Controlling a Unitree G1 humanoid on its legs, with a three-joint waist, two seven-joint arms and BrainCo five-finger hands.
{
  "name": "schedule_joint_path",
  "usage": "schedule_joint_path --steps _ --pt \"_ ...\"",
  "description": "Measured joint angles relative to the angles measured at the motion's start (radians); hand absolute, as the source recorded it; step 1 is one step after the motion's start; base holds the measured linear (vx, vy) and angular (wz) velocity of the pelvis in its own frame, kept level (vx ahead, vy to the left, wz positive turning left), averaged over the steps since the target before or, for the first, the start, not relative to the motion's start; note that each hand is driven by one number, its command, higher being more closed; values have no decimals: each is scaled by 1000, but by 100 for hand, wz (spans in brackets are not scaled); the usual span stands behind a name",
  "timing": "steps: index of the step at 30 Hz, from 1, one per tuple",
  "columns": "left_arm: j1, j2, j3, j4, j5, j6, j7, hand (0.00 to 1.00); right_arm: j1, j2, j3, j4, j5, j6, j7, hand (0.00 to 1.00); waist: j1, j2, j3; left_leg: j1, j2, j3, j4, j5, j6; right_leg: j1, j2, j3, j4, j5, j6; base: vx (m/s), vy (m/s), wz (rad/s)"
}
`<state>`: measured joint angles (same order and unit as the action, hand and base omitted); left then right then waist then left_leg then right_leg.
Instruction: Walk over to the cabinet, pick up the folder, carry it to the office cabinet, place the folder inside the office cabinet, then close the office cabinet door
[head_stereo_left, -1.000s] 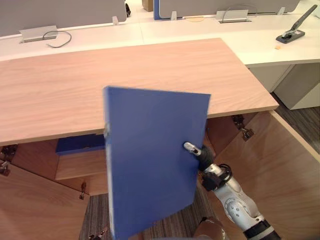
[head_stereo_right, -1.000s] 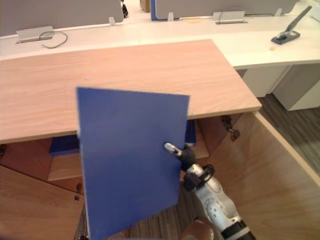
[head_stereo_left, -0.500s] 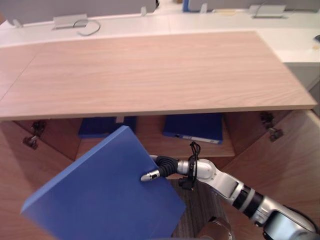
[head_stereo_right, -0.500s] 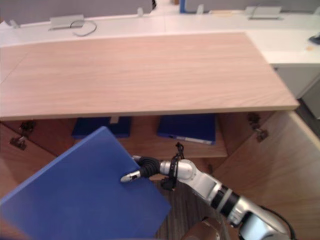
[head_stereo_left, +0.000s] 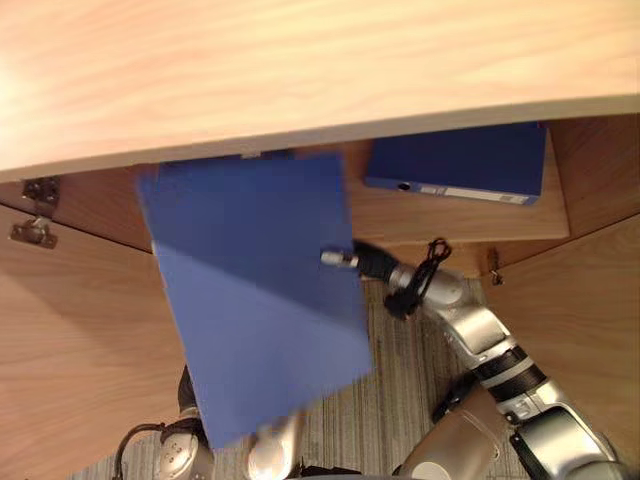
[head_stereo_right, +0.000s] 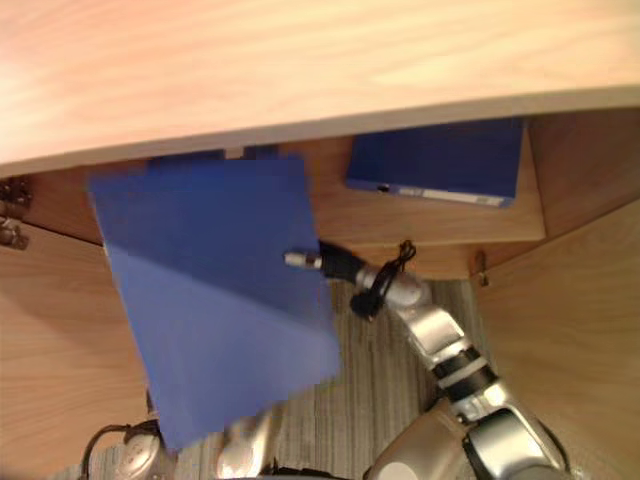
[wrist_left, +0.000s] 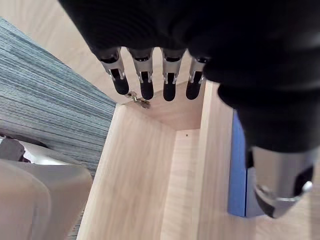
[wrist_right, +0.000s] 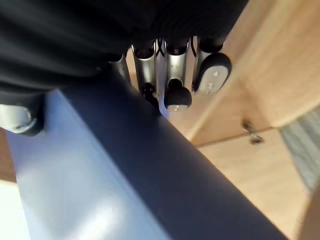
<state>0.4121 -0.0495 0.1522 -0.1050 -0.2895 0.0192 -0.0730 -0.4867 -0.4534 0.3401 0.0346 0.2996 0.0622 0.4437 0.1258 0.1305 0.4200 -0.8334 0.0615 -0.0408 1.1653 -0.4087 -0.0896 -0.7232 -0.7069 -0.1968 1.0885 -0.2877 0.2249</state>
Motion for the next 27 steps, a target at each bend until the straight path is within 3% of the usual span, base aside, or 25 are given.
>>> schedule_joint_path --steps 5,9,12,15,16,20,22,24,27 --pt "22 10 -107 -113 -78 33 -2 0 -19 40 -155 -35 144 7 -119 100 0 -2 13 -76 -13 -1 44 -4 0 -85 -14 35 56 -17 14 -3 -11 9" --pt "23 21 -146 -185 -119 38 2 0 -13 91 -239 -51 437 1 -217 100 -1 -1 28 -96 -17 -8 51 -3 0 -108 -20 38 82 -34 14 10 -39 8" --pt "26 55 -188 -223 -152 38 16 0 -12 117 -276 -70 602 -45 -280 100 0 2 29 -118 -16 -14 54 -1 -2 -132 -20 39 96 -43 13 23 -46 5" --pt "25 67 -253 -237 -200 38 58 0 -14 139 -331 -76 706 -131 -364 100 1 18 37 -132 -11 -17 71 -3 -5 -133 -18 36 106 -50 14 18 -23 4" --pt "25 79 -304 -250 -245 38 98 0 -28 163 -371 -78 758 -188 -432 100 1 27 41 -138 -5 -17 77 -3 -5 -133 -13 36 107 -51 15 0 0 0" --pt "-1 119 -433 -262 -361 28 193 0 -99 186 -454 -70 791 -265 -581 100 -3 37 46 -152 -1 -20 83 -3 -6 -144 -8 36 109 -51 15 -2 1 -1" --pt "-29 137 -504 -235 -451 4 268 0 -191 187 -470 -32 782 -266 -684 100 -9 39 48 -170 16 -26 94 -4 -7 -161 12 37 113 -50 14 -12 -1 -15" --pt "-51 86 -482 -40 -476 -60 260 0 -278 178 -486 29 784 -270 -756 100 -15 43 48 -176 22 -30 96 -5 -10 -166 17 35 117 -50 13 -5 -2 -7" --pt "-134 87 -468 39 -461 -104 284 0 -421 142 -501 138 824 -294 -895 100 -11 45 49 -181 23 -43 94 2 -22 -167 22 28 124 -53 9 3 -21 2"
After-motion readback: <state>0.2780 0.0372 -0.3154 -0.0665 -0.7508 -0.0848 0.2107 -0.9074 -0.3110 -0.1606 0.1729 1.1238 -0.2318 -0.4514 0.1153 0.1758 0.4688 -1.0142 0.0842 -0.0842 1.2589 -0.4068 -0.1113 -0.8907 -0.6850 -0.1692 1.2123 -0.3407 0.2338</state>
